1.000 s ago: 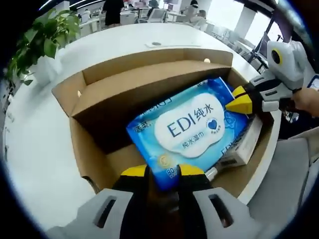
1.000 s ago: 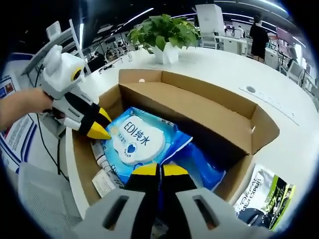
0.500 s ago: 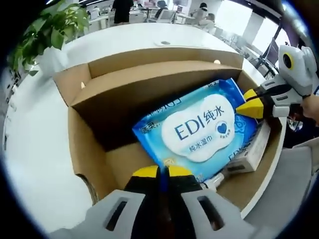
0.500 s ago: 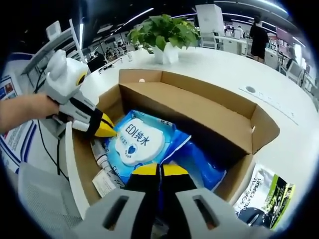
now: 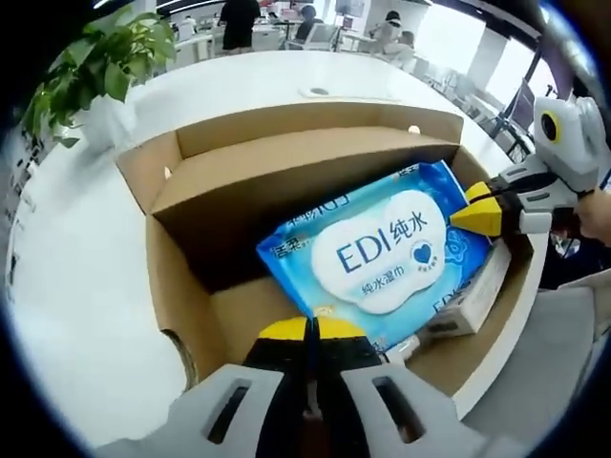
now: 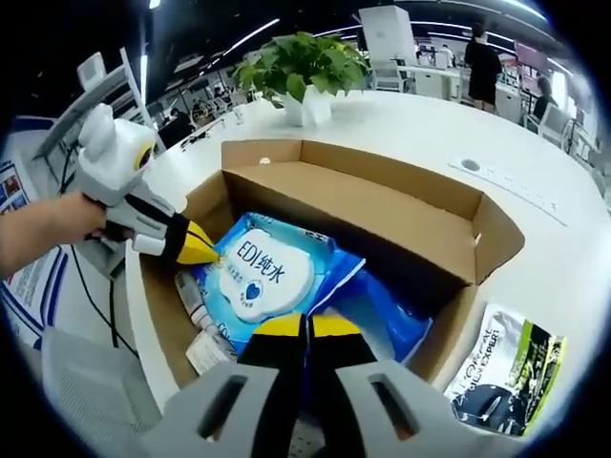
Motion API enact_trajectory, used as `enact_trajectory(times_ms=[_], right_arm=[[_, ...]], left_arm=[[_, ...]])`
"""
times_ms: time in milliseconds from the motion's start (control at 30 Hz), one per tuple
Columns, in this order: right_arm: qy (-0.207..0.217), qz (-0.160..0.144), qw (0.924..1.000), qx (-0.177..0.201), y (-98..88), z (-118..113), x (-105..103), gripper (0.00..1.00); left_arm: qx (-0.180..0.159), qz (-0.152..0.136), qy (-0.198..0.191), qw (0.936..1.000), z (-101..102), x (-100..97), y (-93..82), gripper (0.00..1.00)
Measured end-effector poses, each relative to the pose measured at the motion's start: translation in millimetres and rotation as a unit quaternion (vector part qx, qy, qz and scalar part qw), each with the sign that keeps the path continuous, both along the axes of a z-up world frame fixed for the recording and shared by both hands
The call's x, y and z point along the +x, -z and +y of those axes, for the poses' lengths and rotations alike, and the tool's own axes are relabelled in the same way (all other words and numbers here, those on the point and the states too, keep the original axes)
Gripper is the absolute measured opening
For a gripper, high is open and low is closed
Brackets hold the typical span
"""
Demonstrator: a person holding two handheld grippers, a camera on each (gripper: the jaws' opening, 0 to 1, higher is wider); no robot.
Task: Operate the shoe box by opening the lid, removing the specified soft item, and placing it in the target area until the item is outside and the box remains undamaged.
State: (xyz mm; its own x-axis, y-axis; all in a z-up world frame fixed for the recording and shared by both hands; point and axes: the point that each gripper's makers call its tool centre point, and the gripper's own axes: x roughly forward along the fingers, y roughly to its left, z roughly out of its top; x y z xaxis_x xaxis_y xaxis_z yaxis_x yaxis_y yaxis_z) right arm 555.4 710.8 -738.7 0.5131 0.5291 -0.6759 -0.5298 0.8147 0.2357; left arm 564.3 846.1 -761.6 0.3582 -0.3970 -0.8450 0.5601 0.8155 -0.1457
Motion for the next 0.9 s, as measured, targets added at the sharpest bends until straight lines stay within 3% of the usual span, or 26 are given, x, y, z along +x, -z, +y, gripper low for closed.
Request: enact_trajectory(times_ms=[300, 900], right_arm=[[0.003, -0.003, 0.9999, 0.009, -9.4, -1.3, -4.3, 0.00], [0.014, -0.017, 0.9988, 0.043, -40.6, -8.8, -12.1, 0.00]], left_arm=[[-0.012, -0.011, -0.005, 0.9998, -0.4, -4.4, -10.3, 0.00], [-0.043, -0.042, -0.017, 0.9981, -6.0, -12.5, -48.6, 0.00]])
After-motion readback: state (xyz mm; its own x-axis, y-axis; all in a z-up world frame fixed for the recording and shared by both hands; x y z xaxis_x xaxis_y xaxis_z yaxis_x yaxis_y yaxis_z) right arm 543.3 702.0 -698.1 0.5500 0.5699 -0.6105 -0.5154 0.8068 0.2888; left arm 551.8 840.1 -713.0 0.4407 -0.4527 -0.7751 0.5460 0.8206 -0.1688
